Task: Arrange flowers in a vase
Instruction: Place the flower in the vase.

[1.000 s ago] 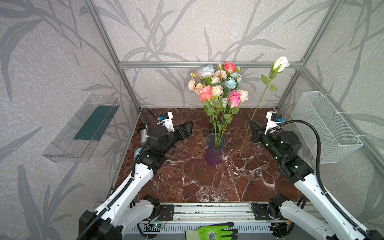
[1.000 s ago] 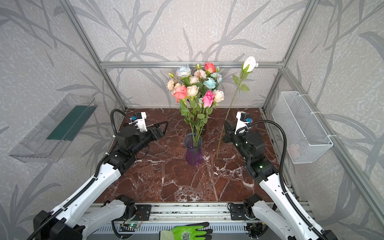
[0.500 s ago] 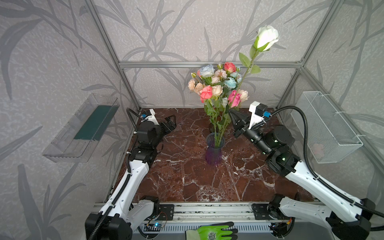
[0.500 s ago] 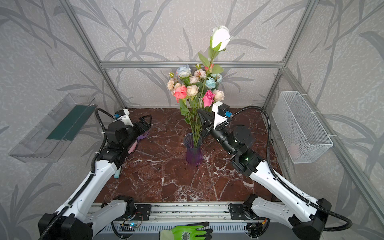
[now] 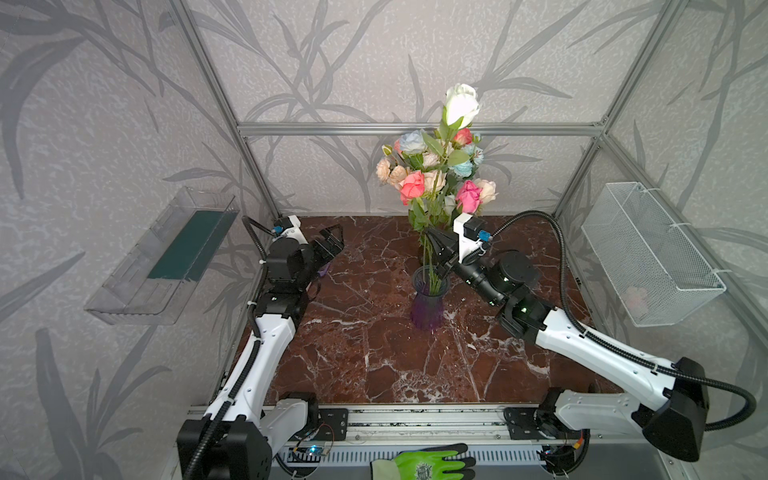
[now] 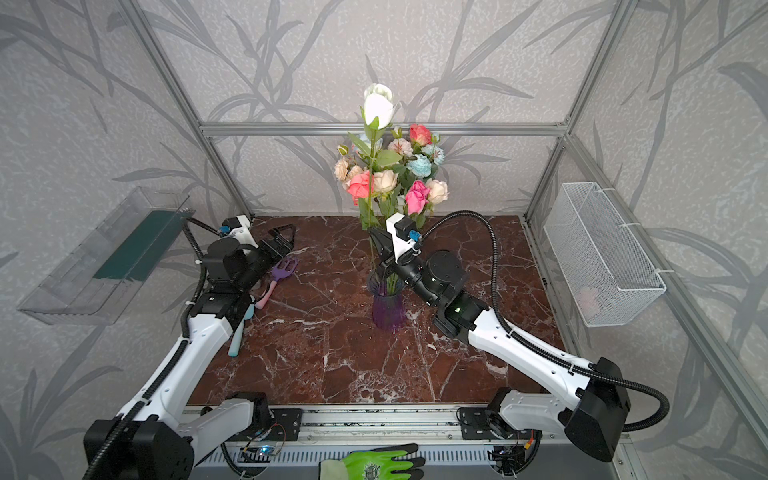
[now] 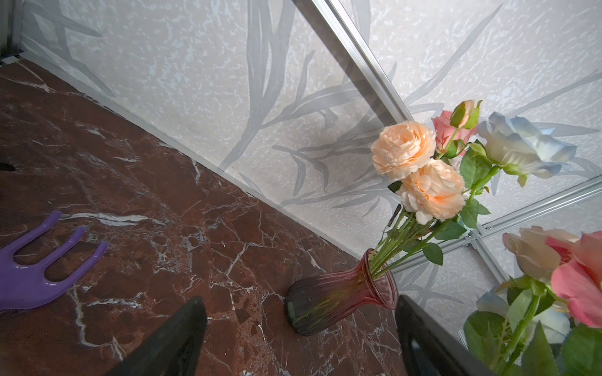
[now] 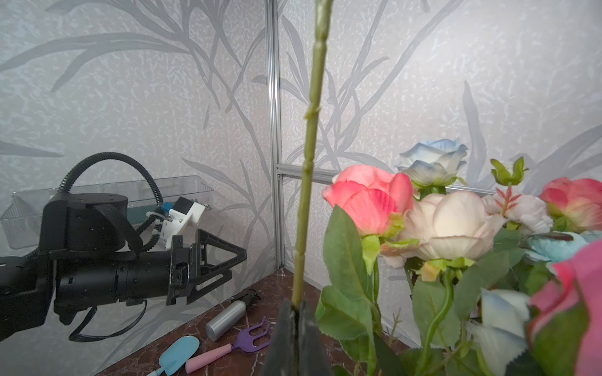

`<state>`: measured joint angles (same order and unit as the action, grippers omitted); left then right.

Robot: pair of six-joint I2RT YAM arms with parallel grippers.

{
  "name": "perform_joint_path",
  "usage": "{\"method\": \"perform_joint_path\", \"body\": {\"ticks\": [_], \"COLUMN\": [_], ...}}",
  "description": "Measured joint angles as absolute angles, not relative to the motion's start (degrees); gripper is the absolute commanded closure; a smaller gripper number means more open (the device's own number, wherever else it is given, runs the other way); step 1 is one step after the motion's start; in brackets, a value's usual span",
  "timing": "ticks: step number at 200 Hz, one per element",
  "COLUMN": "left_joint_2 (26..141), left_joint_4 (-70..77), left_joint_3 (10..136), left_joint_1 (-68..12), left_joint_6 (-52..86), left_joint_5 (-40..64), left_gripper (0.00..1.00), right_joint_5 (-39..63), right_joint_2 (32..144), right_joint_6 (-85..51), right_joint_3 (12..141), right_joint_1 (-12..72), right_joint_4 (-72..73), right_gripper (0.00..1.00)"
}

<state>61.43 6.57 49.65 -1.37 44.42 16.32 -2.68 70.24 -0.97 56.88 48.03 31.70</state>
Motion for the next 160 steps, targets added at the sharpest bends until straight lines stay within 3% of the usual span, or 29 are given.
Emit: {"method": "perform_joint_path", "body": {"ticks": [53,102,160], "left_joint_2": [61.95,63.64,64.66], "left_joint_4": [8.47,9.52,10.04], "left_joint_3": [49.21,48.64,48.58], "left_joint_1": [-1.37,-1.39,-1.72], "left_joint_6": [45.76,46.65,46.83], "left_joint_5": [17.41,18.7,19.59], "left_gripper": [0.09,0.1,0.1], "right_joint_5": [-4.29,-6.0,-6.63], "right_joint_2": [67.61,64.05,63.55], "right_joint_6": [-2.94,-6.2,-9.17], "right_joint_3": [46.28,42.09,42.57], "right_joint_1": [48.47,48.75,48.8], "right_joint_4": [31.42,30.02,21.52], "right_gripper": [1.0,0.72,0.61]}}
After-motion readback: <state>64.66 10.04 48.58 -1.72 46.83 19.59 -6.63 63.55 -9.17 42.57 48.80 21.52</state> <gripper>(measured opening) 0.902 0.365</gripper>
